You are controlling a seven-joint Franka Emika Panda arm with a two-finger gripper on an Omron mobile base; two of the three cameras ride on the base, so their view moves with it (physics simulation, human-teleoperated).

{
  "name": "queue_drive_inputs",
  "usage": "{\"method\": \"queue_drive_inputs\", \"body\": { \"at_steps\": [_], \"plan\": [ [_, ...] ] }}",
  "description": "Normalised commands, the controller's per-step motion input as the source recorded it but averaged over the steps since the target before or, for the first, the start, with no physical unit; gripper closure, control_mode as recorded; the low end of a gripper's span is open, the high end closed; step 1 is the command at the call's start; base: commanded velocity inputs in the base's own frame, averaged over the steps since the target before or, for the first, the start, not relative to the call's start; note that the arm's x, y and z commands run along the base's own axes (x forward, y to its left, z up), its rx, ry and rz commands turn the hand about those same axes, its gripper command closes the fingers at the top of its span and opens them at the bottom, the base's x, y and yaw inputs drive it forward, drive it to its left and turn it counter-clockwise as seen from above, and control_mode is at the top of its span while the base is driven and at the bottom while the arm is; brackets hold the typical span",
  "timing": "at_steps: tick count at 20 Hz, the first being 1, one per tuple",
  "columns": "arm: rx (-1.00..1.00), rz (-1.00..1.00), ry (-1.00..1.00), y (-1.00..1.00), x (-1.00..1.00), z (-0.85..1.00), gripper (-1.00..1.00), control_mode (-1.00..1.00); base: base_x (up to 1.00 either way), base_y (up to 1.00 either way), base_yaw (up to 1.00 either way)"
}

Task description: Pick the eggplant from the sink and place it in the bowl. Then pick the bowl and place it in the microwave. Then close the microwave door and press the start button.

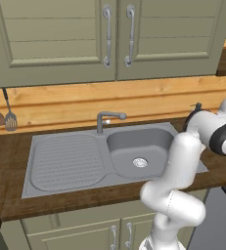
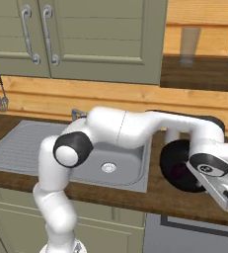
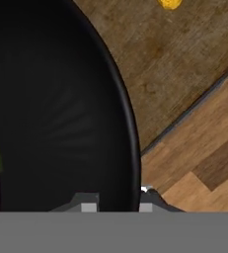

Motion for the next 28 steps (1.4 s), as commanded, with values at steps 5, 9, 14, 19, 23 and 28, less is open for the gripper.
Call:
{"method": "queue_drive_inputs", "body": {
  "at_steps": [5, 9, 14, 19, 23, 28],
  "plan": [
    [-0.20, -0.11, 0.00, 0.97, -0.01, 0.29, 1.00, -1.00, 0.00, 0.00, 0.00],
    [-0.20, -0.23, 0.00, 0.84, 0.00, 0.22, 1.00, -1.00, 0.00, 0.00, 0.00],
    [-0.08, -0.33, 0.00, 0.62, 0.00, 0.37, 1.00, -1.00, 0.00, 0.00, 0.00],
    [0.00, -0.35, 0.01, 0.58, 0.00, 0.37, 1.00, -1.00, 0.00, 0.00, 0.00],
    [0.00, -0.33, 0.07, 0.47, 0.00, 0.35, 1.00, -1.00, 0.00, 0.00, 0.00],
    [0.00, -0.25, 0.15, 0.29, 0.00, 0.42, 1.00, -1.00, 0.00, 0.00, 0.00]
  ]
}}
